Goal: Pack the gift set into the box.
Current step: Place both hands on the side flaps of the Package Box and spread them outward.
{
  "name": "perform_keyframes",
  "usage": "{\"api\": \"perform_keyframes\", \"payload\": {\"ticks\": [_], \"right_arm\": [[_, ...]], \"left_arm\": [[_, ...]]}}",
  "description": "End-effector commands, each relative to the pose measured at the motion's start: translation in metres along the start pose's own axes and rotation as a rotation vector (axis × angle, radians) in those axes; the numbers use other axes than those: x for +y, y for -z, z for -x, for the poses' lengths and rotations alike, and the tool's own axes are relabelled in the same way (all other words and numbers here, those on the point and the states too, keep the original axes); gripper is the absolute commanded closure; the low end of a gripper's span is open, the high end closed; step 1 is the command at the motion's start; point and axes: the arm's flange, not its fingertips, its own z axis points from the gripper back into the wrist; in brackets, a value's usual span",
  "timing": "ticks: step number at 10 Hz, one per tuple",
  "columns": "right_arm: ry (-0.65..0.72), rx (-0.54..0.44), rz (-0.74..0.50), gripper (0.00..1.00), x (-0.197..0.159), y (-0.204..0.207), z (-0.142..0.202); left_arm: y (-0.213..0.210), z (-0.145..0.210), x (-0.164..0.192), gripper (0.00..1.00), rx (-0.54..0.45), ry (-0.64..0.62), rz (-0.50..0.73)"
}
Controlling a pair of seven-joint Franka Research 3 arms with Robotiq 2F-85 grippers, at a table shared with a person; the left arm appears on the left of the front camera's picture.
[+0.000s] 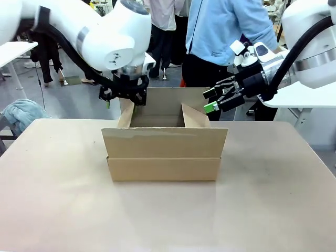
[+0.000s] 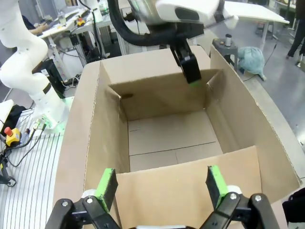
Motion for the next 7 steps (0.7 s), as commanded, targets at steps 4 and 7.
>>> {"api": "perform_keyframes", "payload": {"ticks": [4,7], "right_arm": [[0.001,0.002,0.006,0.0,0.002,-0.001,0.001],[0.001,0.002,0.006,0.0,0.002,-0.001,0.001]], "left_arm": [[-0.007,0.006,0.073,0.0,0.044,-0.107,0.075],[0.028,0.0,0.119,0.0,0.155,-0.199,0.155]]}}
